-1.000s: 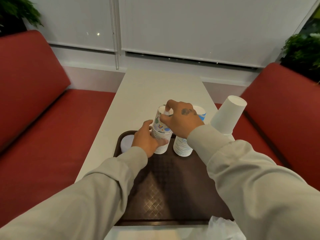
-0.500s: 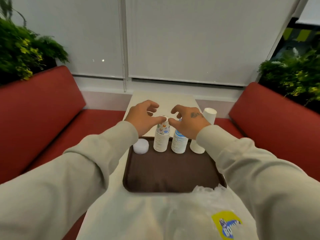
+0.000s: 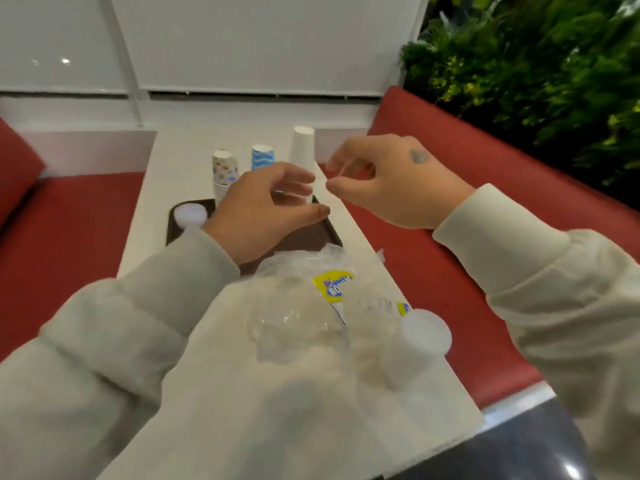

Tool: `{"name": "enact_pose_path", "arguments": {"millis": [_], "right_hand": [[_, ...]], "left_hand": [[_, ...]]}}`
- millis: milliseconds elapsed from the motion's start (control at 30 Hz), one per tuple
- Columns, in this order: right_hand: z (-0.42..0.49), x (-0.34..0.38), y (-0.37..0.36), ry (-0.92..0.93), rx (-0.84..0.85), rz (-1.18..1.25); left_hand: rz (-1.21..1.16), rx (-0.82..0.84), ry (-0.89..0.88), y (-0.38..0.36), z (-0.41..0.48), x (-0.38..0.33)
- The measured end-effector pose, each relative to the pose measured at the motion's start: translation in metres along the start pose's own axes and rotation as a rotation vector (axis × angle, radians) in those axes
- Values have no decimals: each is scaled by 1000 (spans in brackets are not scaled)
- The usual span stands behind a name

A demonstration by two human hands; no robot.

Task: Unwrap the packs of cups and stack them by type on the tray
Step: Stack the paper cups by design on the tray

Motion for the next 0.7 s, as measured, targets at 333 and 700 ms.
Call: {"name": "enact_pose_path", "arguments": {"millis": [333,700], "right_hand": [[-117,-125,-66,-253,57,164],[-191,-186,-147,-57,28,461]], "left_hand": [[-136,224,215,-123,-53,83],[-75,307,470,-234,-123,166]]}}
Point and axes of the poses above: each hand's wrist, its own z-axis towards the middle knuckle, its own y-axis out of the back of the hand, x = y × z, the point moved 7 cm from there along z, towards the middle knuckle, and after that the axes turned 7 degrees about -z, right-handed, at the moved point
